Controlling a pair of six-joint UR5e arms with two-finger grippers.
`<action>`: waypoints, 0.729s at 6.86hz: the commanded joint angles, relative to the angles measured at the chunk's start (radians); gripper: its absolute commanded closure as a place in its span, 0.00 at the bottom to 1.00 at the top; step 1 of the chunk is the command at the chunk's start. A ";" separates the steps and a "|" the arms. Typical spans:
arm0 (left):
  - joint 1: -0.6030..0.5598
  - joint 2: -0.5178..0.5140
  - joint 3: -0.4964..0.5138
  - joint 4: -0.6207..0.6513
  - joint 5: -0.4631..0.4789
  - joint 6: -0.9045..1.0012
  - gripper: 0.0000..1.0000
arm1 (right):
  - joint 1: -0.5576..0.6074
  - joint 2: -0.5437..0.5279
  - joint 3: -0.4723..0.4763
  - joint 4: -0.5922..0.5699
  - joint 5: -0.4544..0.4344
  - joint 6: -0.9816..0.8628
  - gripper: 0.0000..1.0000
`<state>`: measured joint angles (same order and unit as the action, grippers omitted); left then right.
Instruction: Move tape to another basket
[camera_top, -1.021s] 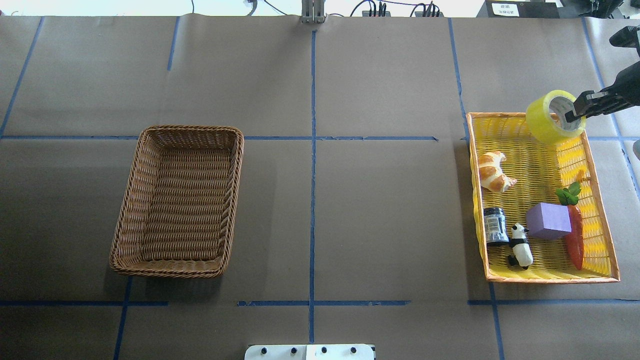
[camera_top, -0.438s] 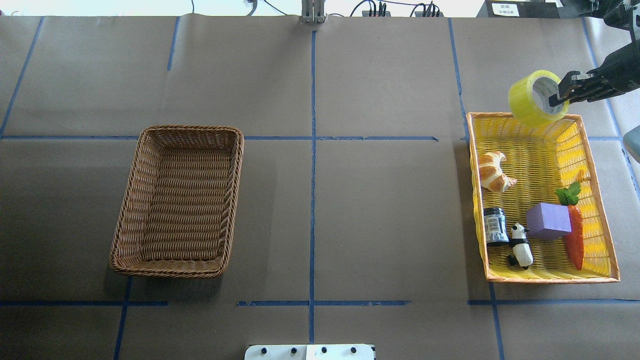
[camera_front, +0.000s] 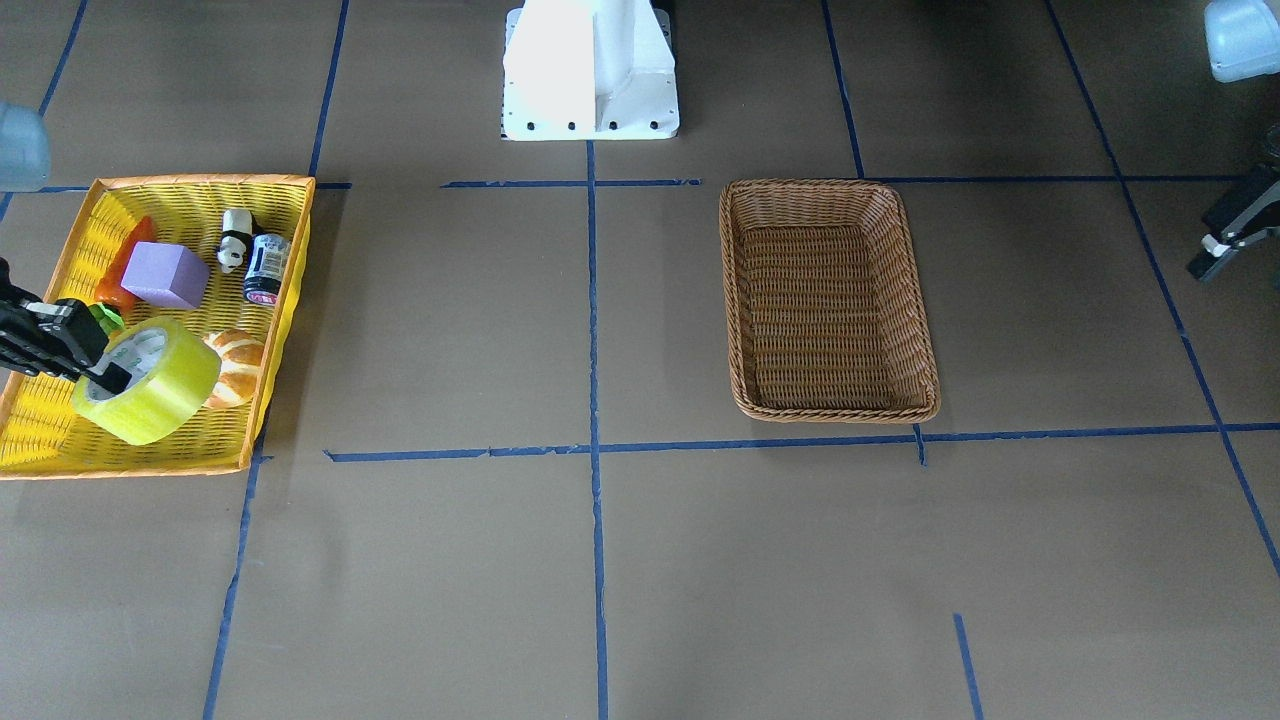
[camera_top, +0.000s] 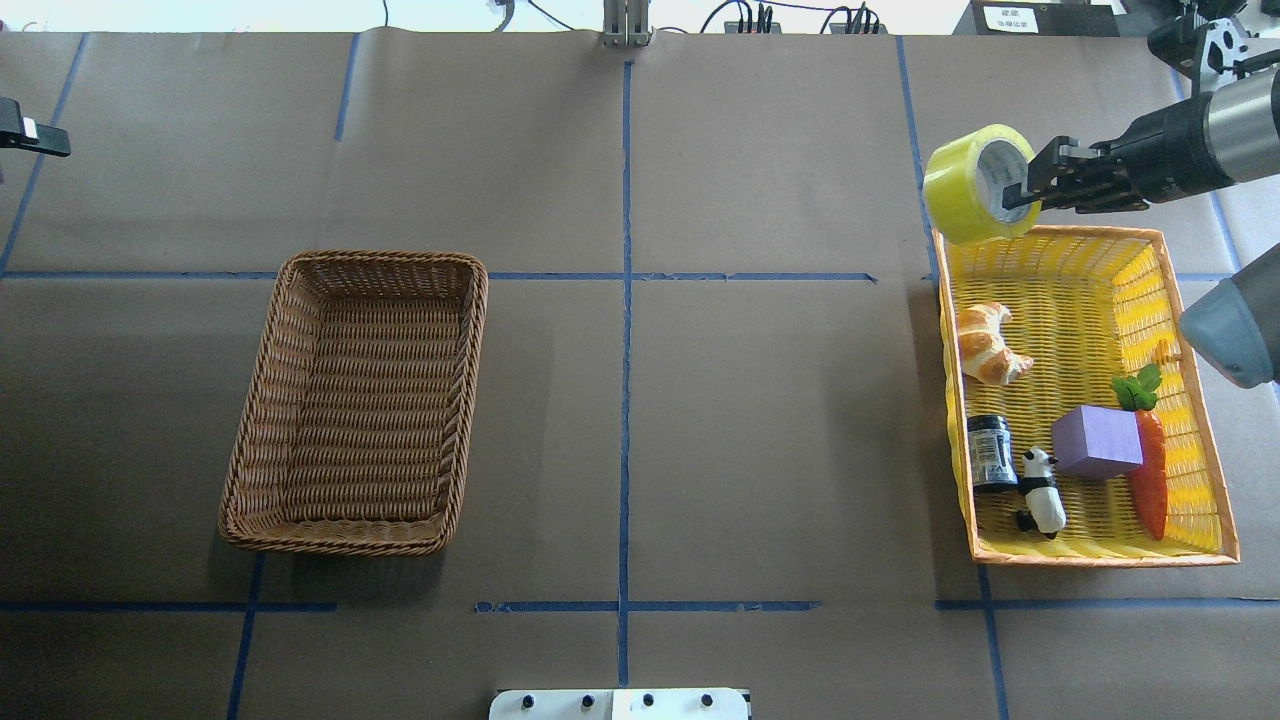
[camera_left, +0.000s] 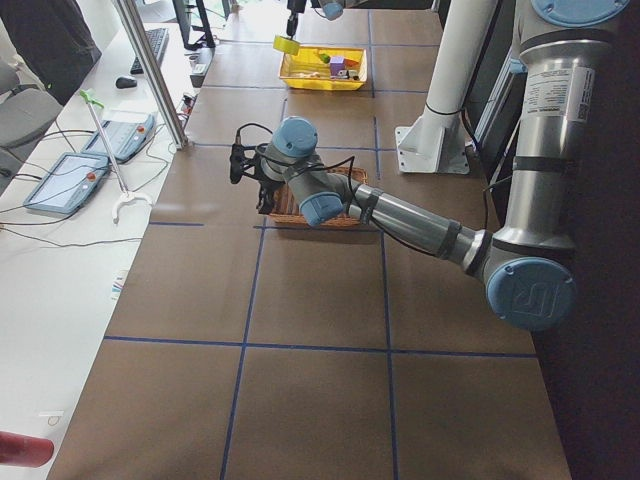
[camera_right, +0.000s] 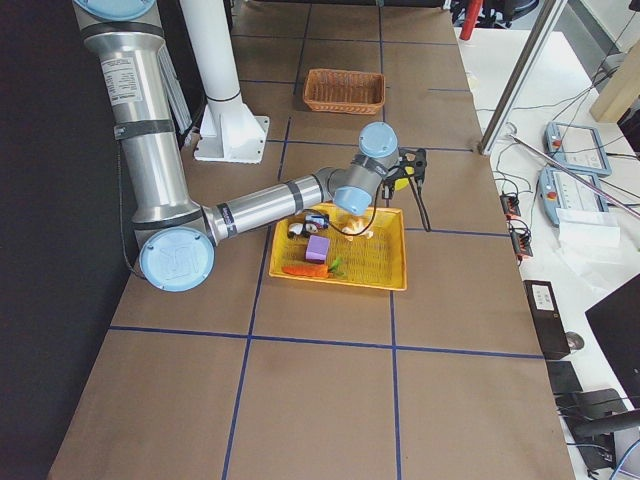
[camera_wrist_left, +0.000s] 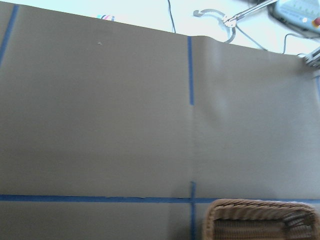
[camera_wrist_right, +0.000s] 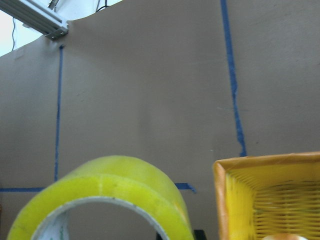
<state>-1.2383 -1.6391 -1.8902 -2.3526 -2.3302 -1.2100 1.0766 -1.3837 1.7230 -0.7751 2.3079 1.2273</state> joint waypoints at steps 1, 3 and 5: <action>0.124 -0.065 -0.094 -0.099 0.020 -0.355 0.00 | -0.104 0.000 0.103 0.039 -0.076 0.159 1.00; 0.369 -0.106 -0.253 -0.102 0.220 -0.541 0.00 | -0.161 -0.001 0.167 0.069 -0.084 0.188 1.00; 0.430 -0.244 -0.268 -0.143 0.239 -0.648 0.00 | -0.172 -0.006 0.162 0.283 -0.041 0.219 1.00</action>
<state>-0.8447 -1.8140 -2.1443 -2.4675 -2.1098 -1.7835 0.9143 -1.3865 1.8845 -0.6068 2.2405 1.4283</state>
